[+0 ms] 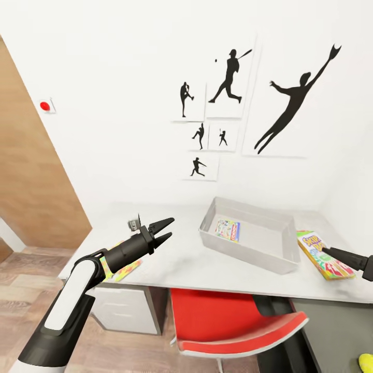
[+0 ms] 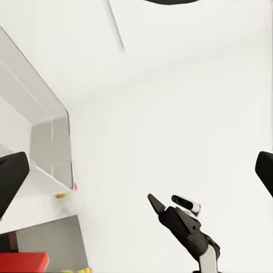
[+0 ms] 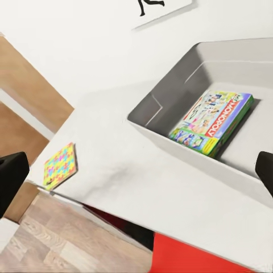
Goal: Put all the toys in the child's room - the three board games (two on the bed and one on the table), the two jigsaw puzzles on the table, and the tennis ball on the table - inside the toy box on the table in the child's room.
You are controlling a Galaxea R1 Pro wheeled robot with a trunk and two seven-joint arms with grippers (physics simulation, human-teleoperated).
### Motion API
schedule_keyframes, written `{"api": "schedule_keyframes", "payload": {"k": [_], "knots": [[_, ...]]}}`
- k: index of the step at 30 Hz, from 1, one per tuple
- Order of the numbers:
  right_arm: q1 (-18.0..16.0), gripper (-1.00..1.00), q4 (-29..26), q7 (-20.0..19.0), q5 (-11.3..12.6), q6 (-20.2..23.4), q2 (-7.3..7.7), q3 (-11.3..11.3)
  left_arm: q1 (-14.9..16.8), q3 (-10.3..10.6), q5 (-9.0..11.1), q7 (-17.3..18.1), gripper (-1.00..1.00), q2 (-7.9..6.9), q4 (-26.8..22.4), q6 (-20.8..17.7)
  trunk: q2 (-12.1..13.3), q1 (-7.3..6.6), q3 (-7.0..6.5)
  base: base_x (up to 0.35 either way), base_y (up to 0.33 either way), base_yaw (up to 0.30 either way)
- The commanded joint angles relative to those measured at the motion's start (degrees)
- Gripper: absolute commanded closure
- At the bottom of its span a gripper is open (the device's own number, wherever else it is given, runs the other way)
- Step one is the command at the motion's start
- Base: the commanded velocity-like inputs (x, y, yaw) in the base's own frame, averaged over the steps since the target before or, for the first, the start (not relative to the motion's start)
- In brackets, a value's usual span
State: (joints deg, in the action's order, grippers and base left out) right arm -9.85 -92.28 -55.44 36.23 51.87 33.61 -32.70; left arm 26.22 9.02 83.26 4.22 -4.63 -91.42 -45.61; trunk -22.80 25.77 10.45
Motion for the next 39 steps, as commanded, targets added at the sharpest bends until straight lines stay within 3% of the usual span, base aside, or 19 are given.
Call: {"api": "schedule_keyframes", "payload": {"k": [1,12,25,29,39], "knots": [[-0.06,-1.00,0.00,-0.14,0.00,0.23,-0.01,-0.05,0.06,0.03,-0.20,0.27,-1.00,-0.03,0.02,-0.09,-0.12,0.01,0.02,-0.266,0.000,0.096],[-0.08,-1.00,0.00,-0.12,-0.01,0.19,-0.16,-0.06,0.06,0.03,-0.15,0.27,-1.00,-0.03,0.02,-0.09,-0.12,0.01,-1.01,-0.293,0.000,0.085],[-0.14,-1.00,0.00,-0.02,-0.03,0.31,-0.01,-0.08,0.06,0.03,-0.12,0.32,-1.00,-0.03,0.02,-0.09,-0.12,0.01,-2.20,-0.309,0.039,-0.059],[-0.23,-1.00,0.00,2.84,-0.03,0.37,0.06,0.01,0.06,0.03,-0.11,0.34,-1.00,-0.03,0.02,-0.08,-0.12,0.01,-2.43,-0.137,0.040,0.152],[-0.26,-1.00,0.00,5.03,-0.02,0.42,0.20,0.26,0.06,0.03,-0.11,0.33,-1.00,-0.02,0.02,-0.01,-0.12,0.01,-2.79,-0.037,0.011,0.244]]}}
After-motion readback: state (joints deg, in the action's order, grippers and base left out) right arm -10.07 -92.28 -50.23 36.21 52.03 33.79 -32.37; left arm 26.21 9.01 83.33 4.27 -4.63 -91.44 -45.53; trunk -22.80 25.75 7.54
